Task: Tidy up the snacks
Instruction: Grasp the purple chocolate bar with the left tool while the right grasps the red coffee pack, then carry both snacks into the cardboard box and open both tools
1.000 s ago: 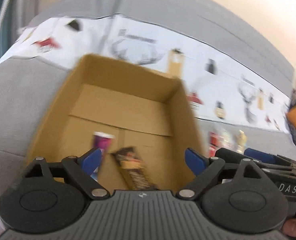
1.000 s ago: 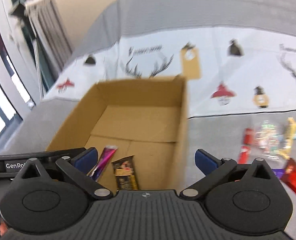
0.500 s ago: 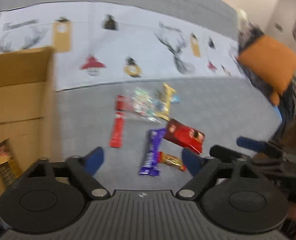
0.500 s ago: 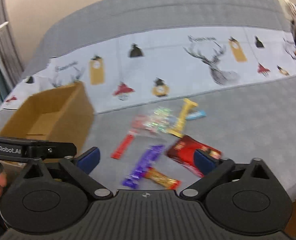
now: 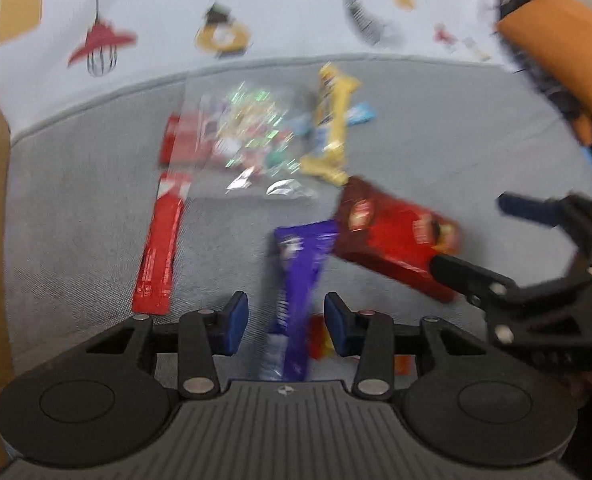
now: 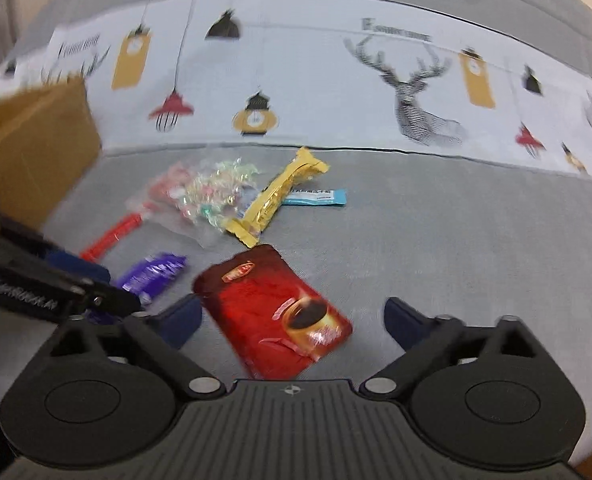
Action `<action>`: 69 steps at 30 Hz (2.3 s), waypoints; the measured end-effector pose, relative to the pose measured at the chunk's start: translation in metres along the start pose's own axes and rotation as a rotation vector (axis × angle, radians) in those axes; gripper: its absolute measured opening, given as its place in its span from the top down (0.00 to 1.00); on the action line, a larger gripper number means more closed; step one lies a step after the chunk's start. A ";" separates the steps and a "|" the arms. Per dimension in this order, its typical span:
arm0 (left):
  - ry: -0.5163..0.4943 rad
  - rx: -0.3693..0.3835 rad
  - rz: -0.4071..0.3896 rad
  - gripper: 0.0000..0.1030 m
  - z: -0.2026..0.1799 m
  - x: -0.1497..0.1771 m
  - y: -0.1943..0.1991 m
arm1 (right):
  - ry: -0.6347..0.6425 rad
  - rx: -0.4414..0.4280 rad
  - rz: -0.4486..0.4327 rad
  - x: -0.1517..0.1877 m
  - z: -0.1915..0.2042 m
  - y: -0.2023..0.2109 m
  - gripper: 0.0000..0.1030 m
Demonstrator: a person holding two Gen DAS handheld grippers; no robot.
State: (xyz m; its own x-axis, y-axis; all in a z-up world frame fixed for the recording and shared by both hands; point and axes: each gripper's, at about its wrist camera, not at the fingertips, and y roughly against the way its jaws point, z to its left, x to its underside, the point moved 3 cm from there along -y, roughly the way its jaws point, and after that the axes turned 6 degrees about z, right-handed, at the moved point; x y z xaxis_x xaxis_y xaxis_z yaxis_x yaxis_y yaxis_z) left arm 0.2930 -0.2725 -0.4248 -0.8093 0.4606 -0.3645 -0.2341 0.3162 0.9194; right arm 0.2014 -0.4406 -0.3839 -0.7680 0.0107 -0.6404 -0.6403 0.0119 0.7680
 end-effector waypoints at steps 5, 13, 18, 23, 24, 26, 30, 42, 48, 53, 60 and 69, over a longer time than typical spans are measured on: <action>-0.018 -0.019 -0.012 0.84 0.011 -0.018 -0.007 | 0.235 -0.006 0.067 -0.006 0.014 -0.038 0.07; 0.037 -0.003 0.020 0.84 0.023 -0.007 0.004 | 0.112 -0.090 0.127 -0.008 0.005 -0.050 0.39; 0.040 0.000 0.022 0.84 0.023 0.000 0.008 | 0.059 -0.078 0.121 -0.005 0.004 -0.044 0.47; 0.047 -0.010 0.018 0.84 0.020 -0.004 0.017 | -0.037 -0.100 0.101 -0.004 -0.005 -0.034 0.49; 0.043 -0.010 0.016 0.84 0.019 -0.004 0.019 | -0.048 -0.105 0.097 -0.004 -0.007 -0.033 0.50; 0.037 -0.020 0.016 0.84 0.016 -0.005 0.020 | -0.060 -0.102 0.085 -0.003 -0.009 -0.030 0.50; 0.028 -0.040 0.025 0.86 0.011 -0.007 0.021 | -0.082 -0.099 0.048 -0.008 -0.013 -0.022 0.50; -0.008 -0.022 -0.042 0.87 0.006 -0.003 0.064 | -0.151 -0.110 -0.101 -0.021 0.010 0.033 0.50; 0.046 -0.002 -0.130 0.87 0.022 0.000 0.117 | -0.198 -0.110 -0.169 -0.032 0.031 0.068 0.50; 0.049 -0.027 -0.260 0.87 0.039 0.008 0.189 | -0.162 -0.141 -0.249 -0.050 0.072 0.112 0.50; 0.074 -0.020 -0.406 0.87 0.069 0.041 0.295 | -0.118 -0.192 -0.391 -0.085 0.150 0.180 0.50; 0.039 -0.103 -0.536 0.87 0.120 0.079 0.397 | -0.010 -0.279 -0.488 -0.127 0.246 0.242 0.51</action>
State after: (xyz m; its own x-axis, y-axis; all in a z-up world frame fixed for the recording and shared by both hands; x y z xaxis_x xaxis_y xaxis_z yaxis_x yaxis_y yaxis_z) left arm 0.2007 -0.0105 -0.1065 -0.5813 0.2257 -0.7818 -0.6690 0.4143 0.6171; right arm 0.1480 -0.1933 -0.1178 -0.3823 0.0801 -0.9206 -0.9023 -0.2473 0.3532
